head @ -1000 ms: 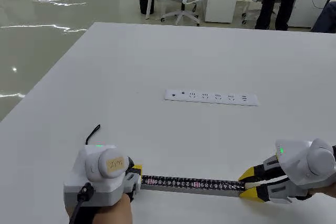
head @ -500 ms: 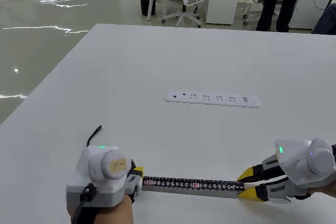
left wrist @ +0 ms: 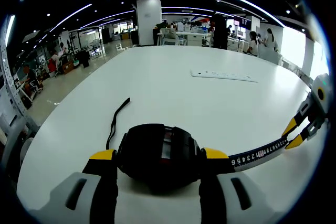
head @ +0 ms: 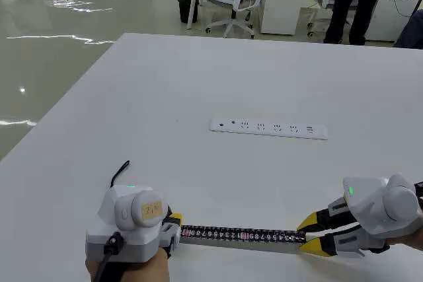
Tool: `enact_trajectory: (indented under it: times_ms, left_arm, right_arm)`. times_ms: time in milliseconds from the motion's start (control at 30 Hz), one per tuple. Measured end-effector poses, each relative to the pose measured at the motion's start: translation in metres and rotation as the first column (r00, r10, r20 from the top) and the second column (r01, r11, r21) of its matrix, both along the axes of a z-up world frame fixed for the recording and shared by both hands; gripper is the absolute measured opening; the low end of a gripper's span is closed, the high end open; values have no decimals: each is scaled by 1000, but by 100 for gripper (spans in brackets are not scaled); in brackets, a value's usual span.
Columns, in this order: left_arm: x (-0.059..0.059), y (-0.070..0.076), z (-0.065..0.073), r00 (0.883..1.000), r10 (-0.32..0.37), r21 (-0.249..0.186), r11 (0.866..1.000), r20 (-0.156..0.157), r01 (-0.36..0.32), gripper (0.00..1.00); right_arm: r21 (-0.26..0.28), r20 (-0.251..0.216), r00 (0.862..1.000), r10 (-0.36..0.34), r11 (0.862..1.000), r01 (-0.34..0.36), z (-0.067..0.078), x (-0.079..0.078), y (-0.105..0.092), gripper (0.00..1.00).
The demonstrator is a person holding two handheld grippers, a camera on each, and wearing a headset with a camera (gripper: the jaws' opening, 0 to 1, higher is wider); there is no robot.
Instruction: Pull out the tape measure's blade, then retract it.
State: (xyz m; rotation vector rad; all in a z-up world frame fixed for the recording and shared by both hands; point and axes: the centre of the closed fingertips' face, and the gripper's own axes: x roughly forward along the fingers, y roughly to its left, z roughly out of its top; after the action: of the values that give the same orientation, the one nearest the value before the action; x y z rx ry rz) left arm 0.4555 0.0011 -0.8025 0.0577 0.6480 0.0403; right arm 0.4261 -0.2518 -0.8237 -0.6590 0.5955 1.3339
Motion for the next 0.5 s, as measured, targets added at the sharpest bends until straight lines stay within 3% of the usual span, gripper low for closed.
enact_trajectory:
  times_ms: [500]
  left_arm:
    - [0,0,0,1000,-2,1,1000,3,2,58]
  right_arm:
    - [4,-9,1000,8,1000,-8,0,-1,6,15]
